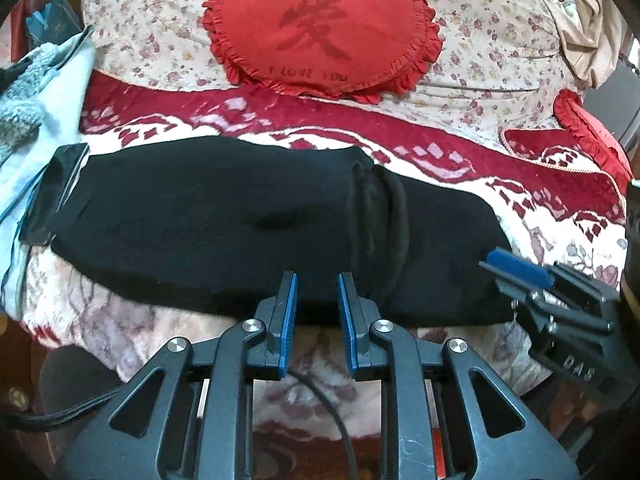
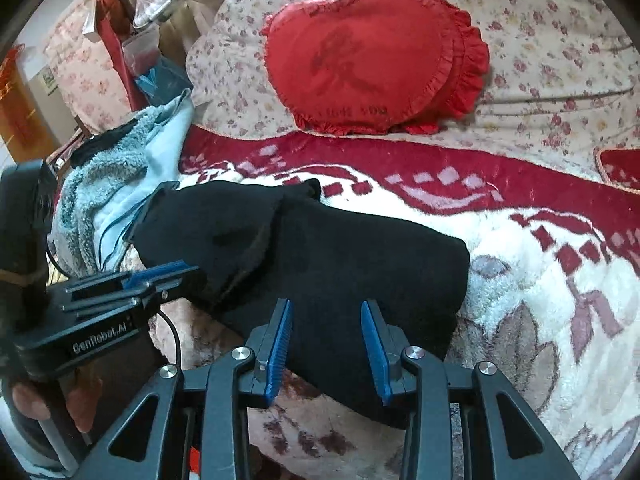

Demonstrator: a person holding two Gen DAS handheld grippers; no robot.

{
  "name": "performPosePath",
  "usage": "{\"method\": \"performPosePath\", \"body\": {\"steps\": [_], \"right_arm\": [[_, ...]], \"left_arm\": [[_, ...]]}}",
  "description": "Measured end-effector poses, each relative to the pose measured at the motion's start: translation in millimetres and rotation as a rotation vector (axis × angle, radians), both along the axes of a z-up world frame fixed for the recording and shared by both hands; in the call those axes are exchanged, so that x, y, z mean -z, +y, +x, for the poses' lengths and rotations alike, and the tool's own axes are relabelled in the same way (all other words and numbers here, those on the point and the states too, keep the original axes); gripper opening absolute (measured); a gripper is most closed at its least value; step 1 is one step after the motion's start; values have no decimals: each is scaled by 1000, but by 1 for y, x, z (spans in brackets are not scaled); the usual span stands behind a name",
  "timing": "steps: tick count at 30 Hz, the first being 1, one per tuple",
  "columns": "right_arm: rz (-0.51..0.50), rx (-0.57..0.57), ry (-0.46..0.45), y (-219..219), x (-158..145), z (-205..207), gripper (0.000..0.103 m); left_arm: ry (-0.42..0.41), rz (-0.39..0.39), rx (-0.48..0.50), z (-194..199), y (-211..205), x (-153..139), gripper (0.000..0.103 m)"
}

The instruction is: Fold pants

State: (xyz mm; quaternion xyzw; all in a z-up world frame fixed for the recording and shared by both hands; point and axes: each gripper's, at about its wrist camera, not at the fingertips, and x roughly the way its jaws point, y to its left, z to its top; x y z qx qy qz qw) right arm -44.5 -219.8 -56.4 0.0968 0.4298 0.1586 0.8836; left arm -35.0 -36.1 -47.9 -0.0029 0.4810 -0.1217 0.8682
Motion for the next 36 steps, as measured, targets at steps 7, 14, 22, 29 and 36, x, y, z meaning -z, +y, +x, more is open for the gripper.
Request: {"method": "performPosePath", "body": {"steps": [7,14,22,29,36], "right_arm": [[-49,1,51,12,20,9,35],[-81,-85,15,44,1,28,35],[-97,-196,-5,90,-6,50,35],[-75,-255,-29,114,-23,83,35],[-38,-382,5,160,-17,120,38]], "left_arm": [[27,48,-32,-13,20,10,18],[38,73,-105,-2,55,8,18],[70,106,-198,16,98,10,18],[80,61,-276,25,133,9,18],[129,-56,-337,26,161,17,18]]}}
